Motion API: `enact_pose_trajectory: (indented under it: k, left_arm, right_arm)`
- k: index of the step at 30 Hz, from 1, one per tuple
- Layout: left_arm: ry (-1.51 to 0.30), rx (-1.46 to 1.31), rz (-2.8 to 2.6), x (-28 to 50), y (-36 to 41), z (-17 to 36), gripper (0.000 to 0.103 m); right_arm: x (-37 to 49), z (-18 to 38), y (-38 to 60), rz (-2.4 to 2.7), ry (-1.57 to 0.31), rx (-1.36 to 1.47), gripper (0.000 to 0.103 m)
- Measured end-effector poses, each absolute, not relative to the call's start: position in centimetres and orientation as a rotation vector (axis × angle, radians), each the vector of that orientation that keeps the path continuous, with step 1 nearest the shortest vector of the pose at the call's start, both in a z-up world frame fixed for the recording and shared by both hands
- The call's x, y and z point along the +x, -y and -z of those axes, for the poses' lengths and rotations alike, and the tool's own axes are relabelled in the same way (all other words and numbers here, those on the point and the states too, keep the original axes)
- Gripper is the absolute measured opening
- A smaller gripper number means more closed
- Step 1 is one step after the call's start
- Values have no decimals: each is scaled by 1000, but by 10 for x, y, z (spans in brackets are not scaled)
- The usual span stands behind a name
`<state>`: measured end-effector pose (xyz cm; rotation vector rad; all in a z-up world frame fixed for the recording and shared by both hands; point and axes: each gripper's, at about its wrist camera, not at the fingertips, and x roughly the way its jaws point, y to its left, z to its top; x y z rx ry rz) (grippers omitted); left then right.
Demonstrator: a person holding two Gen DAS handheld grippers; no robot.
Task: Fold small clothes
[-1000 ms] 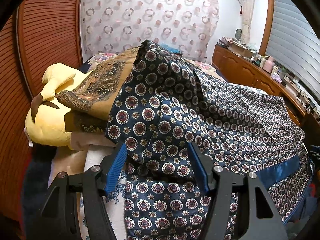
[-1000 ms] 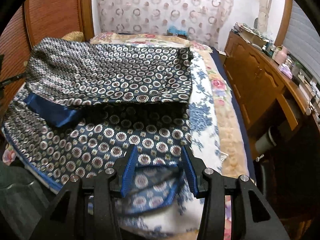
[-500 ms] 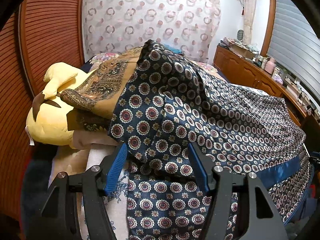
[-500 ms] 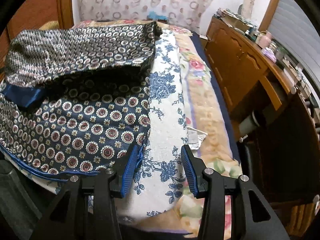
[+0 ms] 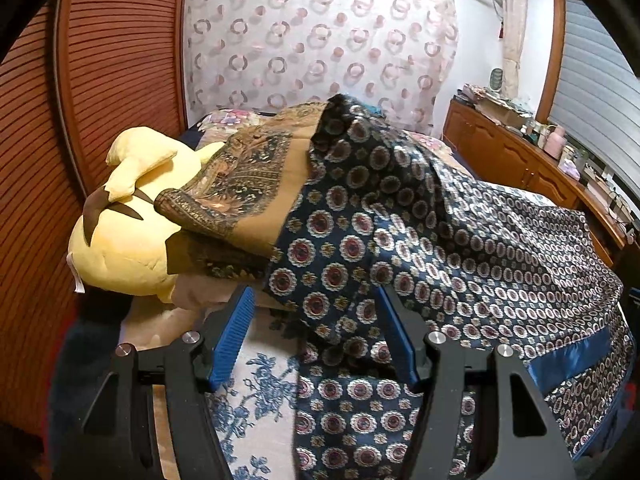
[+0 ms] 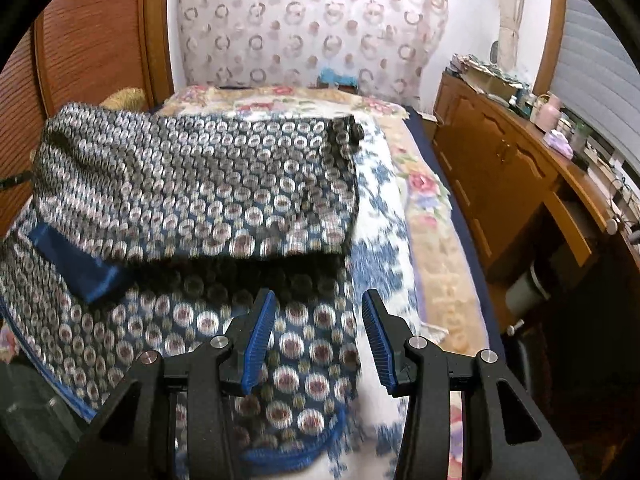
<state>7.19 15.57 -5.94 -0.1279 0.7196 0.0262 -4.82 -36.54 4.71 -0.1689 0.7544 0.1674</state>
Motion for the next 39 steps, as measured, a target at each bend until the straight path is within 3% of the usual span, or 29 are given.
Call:
enact_pose_trajectory:
  k: [6,9,15,17,18,19,22,23,24,27,39]
  left_arm:
    - [-742,-136,-8,84,-160,67,64]
    - [-747,-134,11,92,-160,66,56]
    - [-772,-136,42,99,-159,70,32]
    - [-765,-136,48,95,-158,69,11]
    - [-765,-131,46,93,-157,69,8]
    - [-762,-122,36,91,-156,69,8]
    - [-749,-114,42,85,-153,65,4]
    - [-745,-115,44,83,-152,64,3]
    - [-735,-117,51,79,-151,62,2]
    - [-707,-123,67,69,-148,55,2]
    - [-610,-159,120,28,-145,19,1]
  right_arm:
    - [-22,-50,368,-167,-727,-98,47]
    - [-4,-45,369,-167,-734,-74,47]
    - [19,-30,370,-159,-781,-51,47]
    - [24,-26,370,-172,-796,-39,47]
    - [25,-25,371,-184,-803,-27,47]
    - [25,-24,372,-196,-806,-22,47]
    - [28,-22,371,-231,-807,-26,23]
    - [27,-23,370,-244,-801,-28,11]
    - [26,-23,369,-259,-797,-30,6]
    - [21,-27,367,-274,-768,-44,2]
    - [-12,-45,381,-258,-674,-25,1]
